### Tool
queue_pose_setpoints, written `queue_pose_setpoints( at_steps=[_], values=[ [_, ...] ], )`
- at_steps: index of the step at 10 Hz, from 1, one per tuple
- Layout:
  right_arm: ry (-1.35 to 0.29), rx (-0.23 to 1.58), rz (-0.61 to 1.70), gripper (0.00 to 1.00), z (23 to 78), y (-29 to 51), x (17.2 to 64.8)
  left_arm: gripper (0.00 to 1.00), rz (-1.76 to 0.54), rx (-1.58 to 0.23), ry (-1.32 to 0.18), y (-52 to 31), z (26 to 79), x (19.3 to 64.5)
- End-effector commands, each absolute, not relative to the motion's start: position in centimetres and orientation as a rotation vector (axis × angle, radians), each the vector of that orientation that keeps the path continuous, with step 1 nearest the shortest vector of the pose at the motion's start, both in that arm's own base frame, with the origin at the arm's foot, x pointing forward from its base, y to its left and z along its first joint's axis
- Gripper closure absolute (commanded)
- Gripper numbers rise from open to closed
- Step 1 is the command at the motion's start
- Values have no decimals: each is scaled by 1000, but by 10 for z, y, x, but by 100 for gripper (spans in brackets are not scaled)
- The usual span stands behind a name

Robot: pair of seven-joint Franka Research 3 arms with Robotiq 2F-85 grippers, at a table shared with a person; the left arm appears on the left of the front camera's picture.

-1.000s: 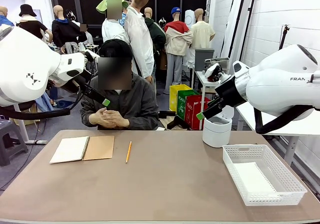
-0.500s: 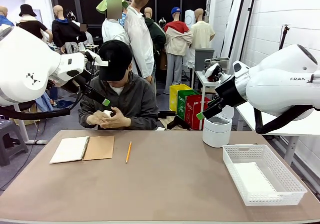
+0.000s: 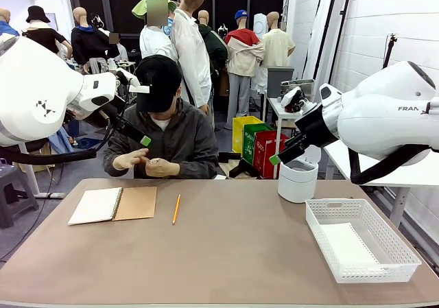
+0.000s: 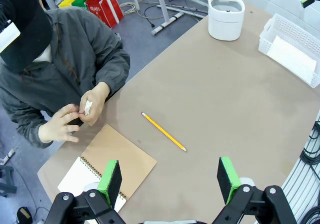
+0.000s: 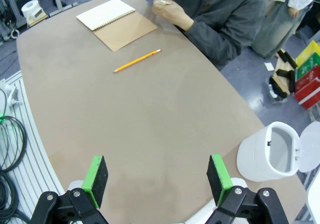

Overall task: Sort the paper based on its condition.
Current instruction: If a person hands you a paper, place it in the Organizing basket , and if it's crumpled, put it in the Trash can.

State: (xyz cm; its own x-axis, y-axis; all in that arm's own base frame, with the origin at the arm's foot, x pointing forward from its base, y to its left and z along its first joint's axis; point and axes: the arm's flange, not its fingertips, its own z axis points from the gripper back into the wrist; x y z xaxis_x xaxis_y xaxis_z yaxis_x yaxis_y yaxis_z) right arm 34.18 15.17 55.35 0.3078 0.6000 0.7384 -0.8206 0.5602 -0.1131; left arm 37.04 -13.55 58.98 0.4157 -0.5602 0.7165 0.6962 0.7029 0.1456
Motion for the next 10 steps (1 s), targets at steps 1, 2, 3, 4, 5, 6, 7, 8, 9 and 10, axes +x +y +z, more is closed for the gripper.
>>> queue_pose_setpoints(
  at_steps=[1,2,3,4,5,6,7,8,9,10],
  values=[
    [-820,322,960,0,551,151,343,0,-780,-188,-821,-135,590,370],
    [-820,322,960,0,551,151,343,0,-780,-188,-821,-135,590,370],
    [-820,322,960,0,551,151,343,0,-780,-188,-821,-135,590,370],
    [-820,322,960,0,551,151,343,0,-780,-188,-821,-135,590,370],
    [-820,322,960,0,551,151,343,0,-780,-188,-821,-135,590,370],
    [-820,322,960,0,551,151,343,0,-780,-188,-821,-135,590,370],
    [-820,322,960,0,551,151,343,0,-780,-188,-821,-135,590,370],
    [-820,322,960,0,551,151,343,0,-780,-188,-821,-135,590,370],
    [-820,322,960,0,551,151,343,0,-780,-188,-821,-135,590,370],
    [-820,322,960,0,551,151,343,0,-780,-188,-821,-135,590,370]
  ],
)
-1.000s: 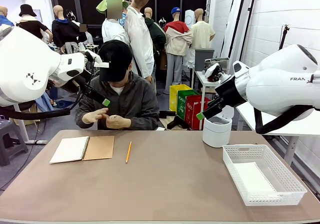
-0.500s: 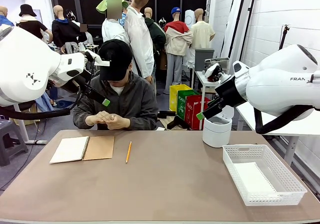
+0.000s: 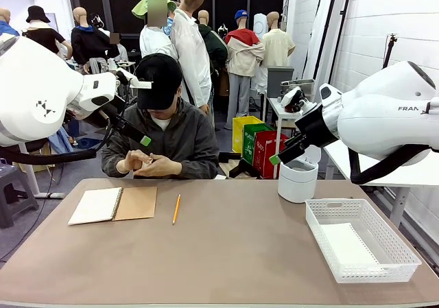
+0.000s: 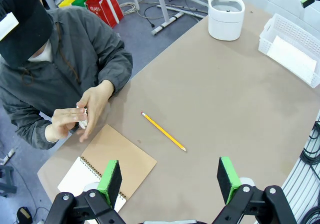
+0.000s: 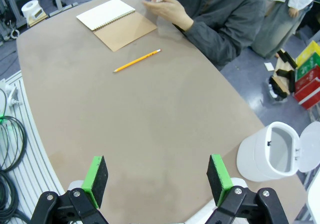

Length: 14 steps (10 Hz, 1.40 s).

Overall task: Sort the paper based on its condition.
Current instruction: If a person hands you a paper, place it in the Organizing basket , and if it's crumpled, put it in the Trash can.

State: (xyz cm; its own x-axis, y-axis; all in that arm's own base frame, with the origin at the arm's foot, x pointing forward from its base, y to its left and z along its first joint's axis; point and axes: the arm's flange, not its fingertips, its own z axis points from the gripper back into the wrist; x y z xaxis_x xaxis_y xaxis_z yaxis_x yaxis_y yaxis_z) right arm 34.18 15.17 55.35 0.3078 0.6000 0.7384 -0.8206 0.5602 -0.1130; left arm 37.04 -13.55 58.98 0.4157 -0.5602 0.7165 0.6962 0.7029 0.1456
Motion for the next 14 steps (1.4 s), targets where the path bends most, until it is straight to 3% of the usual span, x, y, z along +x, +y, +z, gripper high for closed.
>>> queue_pose_setpoints(
  at_steps=[1,14],
  values=[
    [-820,322,960,0,551,151,343,0,-780,-188,-821,-135,590,370],
    [-820,322,960,0,551,151,343,0,-780,-188,-821,-135,590,370]
  ],
)
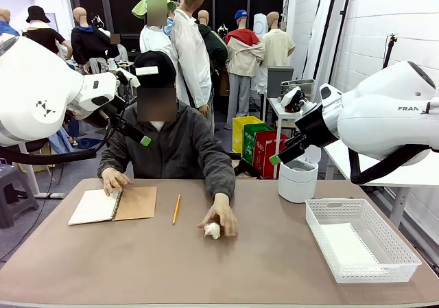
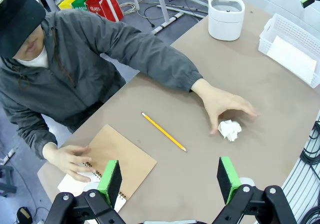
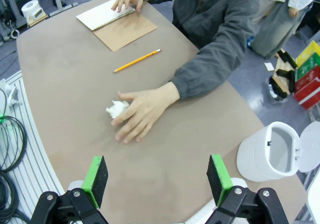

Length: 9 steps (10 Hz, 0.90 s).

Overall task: Sort the paper based on its condition.
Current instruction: If a person hands you a paper, place it in the Organizing basket , and if it's crumpled, put it in the Trash can.

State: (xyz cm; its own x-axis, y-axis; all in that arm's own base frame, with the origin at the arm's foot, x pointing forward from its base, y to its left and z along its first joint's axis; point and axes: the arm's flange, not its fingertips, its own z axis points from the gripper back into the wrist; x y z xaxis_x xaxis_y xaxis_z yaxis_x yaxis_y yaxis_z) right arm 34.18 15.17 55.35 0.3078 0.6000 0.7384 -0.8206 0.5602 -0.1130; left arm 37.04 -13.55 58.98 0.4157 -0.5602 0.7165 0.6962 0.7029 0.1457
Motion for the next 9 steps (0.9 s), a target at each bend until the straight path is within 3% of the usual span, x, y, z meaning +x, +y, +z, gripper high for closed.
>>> queue_pose_setpoints(
  at_steps=[1,9],
  values=[
    [-820,322,960,0,551,151,343,0,-780,-188,-821,-135,590,370],
    [-823,309,959,0,554,152,342,0,-780,-188,-821,-135,590,370]
  ],
)
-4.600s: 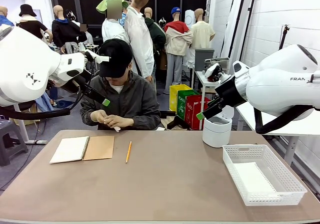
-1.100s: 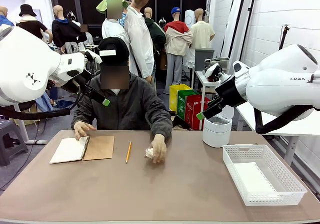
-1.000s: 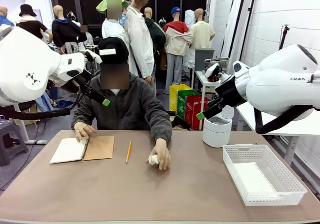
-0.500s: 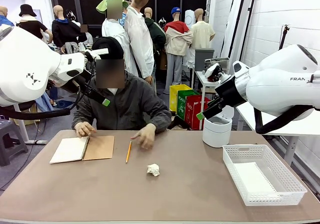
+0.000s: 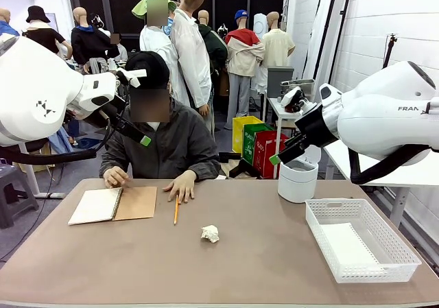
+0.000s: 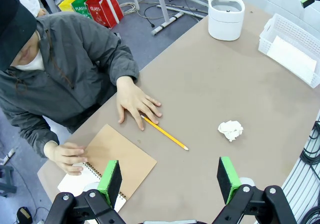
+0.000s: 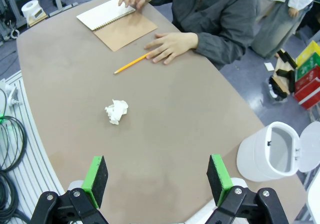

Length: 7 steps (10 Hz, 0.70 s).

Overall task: Sort the paper based on its condition.
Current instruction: If a person hands you a paper, place it in the Organizing basket , and if it's crumpled, put it in the Trash can.

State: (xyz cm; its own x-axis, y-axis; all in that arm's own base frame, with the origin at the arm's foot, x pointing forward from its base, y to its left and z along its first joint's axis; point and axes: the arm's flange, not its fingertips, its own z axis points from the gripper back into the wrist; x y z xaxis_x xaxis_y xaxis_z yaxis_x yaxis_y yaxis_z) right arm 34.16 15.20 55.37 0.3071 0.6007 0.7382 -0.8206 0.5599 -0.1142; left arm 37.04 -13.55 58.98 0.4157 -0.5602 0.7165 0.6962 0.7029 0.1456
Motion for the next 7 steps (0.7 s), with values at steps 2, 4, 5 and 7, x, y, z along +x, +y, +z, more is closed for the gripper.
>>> queue_pose_setpoints(
  at_steps=[2,4,5,7],
  values=[
    [-749,283,1007,0,550,172,354,0,-780,-188,-821,-135,590,370],
    [-647,270,1080,0,542,198,373,0,-780,-188,-821,-135,590,370],
    [-605,255,1112,0,536,212,382,0,-780,-188,-821,-135,590,370],
    [-520,215,1169,0,512,241,402,0,-780,-188,-821,-135,590,370]
  ],
)
